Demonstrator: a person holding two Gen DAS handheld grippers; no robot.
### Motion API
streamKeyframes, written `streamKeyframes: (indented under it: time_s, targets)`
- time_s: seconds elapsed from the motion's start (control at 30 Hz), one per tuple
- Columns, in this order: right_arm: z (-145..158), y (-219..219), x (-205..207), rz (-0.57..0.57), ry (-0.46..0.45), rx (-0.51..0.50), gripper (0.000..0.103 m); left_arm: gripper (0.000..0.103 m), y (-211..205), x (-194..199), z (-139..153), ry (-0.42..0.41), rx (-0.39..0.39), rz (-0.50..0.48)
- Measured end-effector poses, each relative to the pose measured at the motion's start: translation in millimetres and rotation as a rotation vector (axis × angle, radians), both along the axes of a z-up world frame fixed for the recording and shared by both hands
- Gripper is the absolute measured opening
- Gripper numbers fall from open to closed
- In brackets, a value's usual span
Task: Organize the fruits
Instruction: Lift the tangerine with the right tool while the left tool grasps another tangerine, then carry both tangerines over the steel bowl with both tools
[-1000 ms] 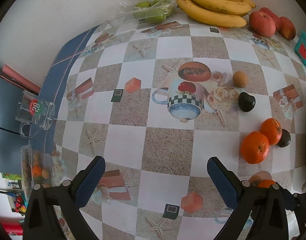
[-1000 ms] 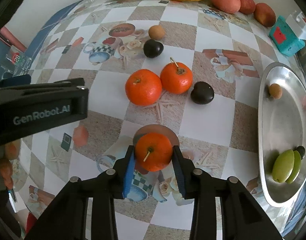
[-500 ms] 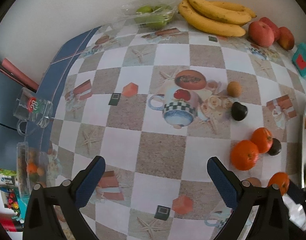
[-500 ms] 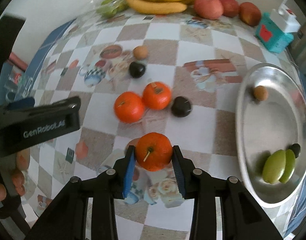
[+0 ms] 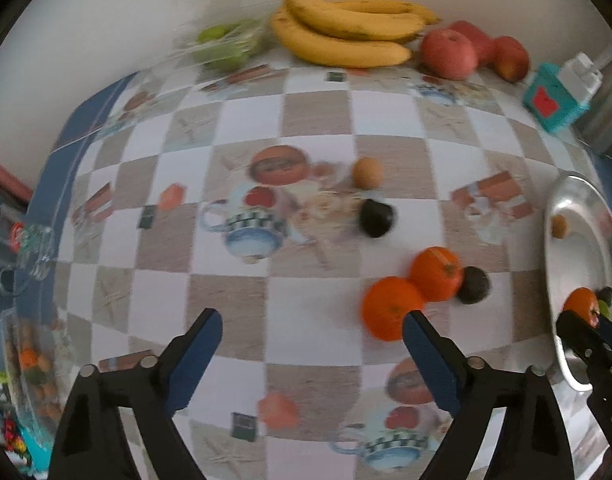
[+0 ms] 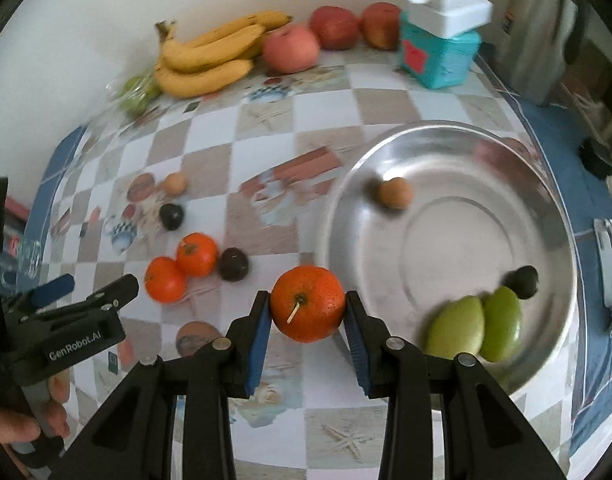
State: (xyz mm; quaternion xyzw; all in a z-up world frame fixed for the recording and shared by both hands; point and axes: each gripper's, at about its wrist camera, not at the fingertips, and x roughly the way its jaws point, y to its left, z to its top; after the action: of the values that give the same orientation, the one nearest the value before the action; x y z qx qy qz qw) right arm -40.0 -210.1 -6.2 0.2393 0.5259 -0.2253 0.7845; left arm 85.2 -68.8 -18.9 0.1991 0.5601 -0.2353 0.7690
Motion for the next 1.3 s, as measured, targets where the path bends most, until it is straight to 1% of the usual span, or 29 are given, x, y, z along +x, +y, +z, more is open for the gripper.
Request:
streamKeyframes:
  time_s: [0.03, 0.1, 0.13, 0.2, 0.23, 0.3, 0.37, 0.43, 0.53, 0.67, 0.77, 1.1, 1.23, 1.3]
  targets:
    - [0.0, -2.5, -1.8, -0.008, -0.003, 0.005, 0.038, 0.088, -3.1, -1.8, -0.3, 0.008, -0.009, -0.012]
    - [-0.1, -3.6, -2.6, -0.012, -0.001, 0.004, 0.038, 0.080, -10.9, -6.3, -1.2, 0.026, -0.035, -0.039]
    - [-0.1, -4.1, -2.8, -0.011, 0.000, 0.003, 0.038, 0.078, -15.6, -9.0, -2.1, 0.032, -0.045, -0.055]
    - [0.7, -4.1, -3.5, -0.005, 0.000, 0.003, 0.038, 0.068, -21.3, -11.4, -3.9, 0.032, -0.045, -0.073]
    - [-0.6, -2.8, -1.5, -0.002, 0.001, 0.001, 0.038, 0.066, -24.4, -12.1, -5.4, 0.030, -0.038, -0.080]
    - [-0.9, -2.2, -1.3, 0.002, 0.004, 0.000, 0.038, 0.057, -29.4, -12.3, -9.6, 0.034, -0.028, -0.092]
    - [-1.8, -2.1, -0.4, 0.003, 0.007, -0.001, 0.038, 0.052, -30.8, -11.2, -12.9, 0.043, -0.029, -0.096]
    - [-2.0, -2.6, -0.7, 0.002, 0.007, 0.000, 0.038, 0.050, -30.6, -11.4, -14.9, 0.051, -0.030, -0.095]
    - [-1.7, -2.7, -0.8, 0.003, 0.007, -0.001, 0.038, 0.042, -32.2, -11.8, -16.0, 0.059, -0.036, -0.103]
    - [-1.7, -2.8, -0.7, 0.003, 0.008, 0.000, 0.038, 0.040, -34.0, -14.5, -14.2, 0.053, -0.029, -0.110]
    - [-1.4, -3.0, -0.7, 0.003, 0.008, 0.001, 0.038, 0.040, -32.6, -13.7, -10.0, 0.060, -0.050, -0.104]
    - [0.2, -3.5, -2.2, -0.004, 0.001, 0.003, 0.038, 0.040, -27.0, -11.0, 19.2, 0.018, -0.118, -0.077]
    - [0.0, -7.6, -5.3, -0.013, -0.009, 0.018, 0.038, 0.040, -28.7, -14.6, 31.1, -0.004, -0.138, -0.089]
    - [-0.8, -14.8, -11.2, -0.041, -0.017, 0.031, 0.038, 0.040, -32.5, -19.4, 36.4, -0.013, -0.147, -0.103]
